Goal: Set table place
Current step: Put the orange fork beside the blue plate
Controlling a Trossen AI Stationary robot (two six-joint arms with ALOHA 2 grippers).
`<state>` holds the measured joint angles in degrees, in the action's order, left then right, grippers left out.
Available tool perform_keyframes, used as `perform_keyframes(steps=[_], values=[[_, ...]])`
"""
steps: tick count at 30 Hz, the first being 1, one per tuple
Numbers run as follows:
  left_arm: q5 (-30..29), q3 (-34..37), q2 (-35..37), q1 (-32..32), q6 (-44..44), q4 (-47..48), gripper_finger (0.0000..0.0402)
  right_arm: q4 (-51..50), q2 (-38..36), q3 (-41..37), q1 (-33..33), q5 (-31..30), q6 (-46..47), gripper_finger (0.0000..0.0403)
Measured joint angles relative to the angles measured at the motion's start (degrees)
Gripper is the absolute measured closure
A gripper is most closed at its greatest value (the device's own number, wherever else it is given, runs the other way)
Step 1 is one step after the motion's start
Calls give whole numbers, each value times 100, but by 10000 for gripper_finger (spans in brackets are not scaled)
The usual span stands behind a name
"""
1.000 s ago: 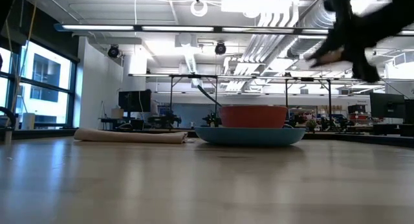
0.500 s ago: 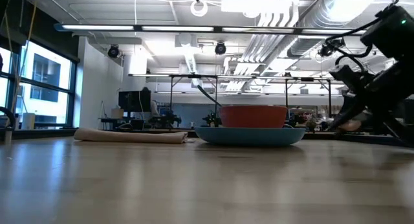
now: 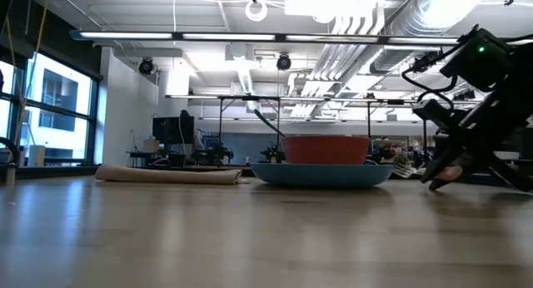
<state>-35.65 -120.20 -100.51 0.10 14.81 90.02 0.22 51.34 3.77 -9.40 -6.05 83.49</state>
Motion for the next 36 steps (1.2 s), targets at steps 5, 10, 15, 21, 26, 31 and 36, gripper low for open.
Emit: perform_keyframes(steps=[5, 10, 15, 21, 26, 31, 36], values=[[20, -2, 0, 0, 37, 0, 227, -28, 7, -7, -446, 327, -190, 389], [27, -2, 0, -11, 48, 0, 227, -41, 64, -4, -741, 295, -406, 389], [76, -4, 0, -11, 55, 0, 227, -3, 77, -11, -938, 497, -870, 369], [118, -4, 0, -11, 100, 0, 227, 76, 82, -18, -1089, 615, -926, 332], [163, -4, 0, -11, 110, 0, 227, 163, 84, -20, -1121, 581, -1021, 328], [174, -4, 0, -11, 133, 0, 227, 164, 86, -2, -1122, 509, -914, 326], [178, -4, 0, -11, 105, 0, 227, 65, 97, 181, -1135, 155, -997, 325]])
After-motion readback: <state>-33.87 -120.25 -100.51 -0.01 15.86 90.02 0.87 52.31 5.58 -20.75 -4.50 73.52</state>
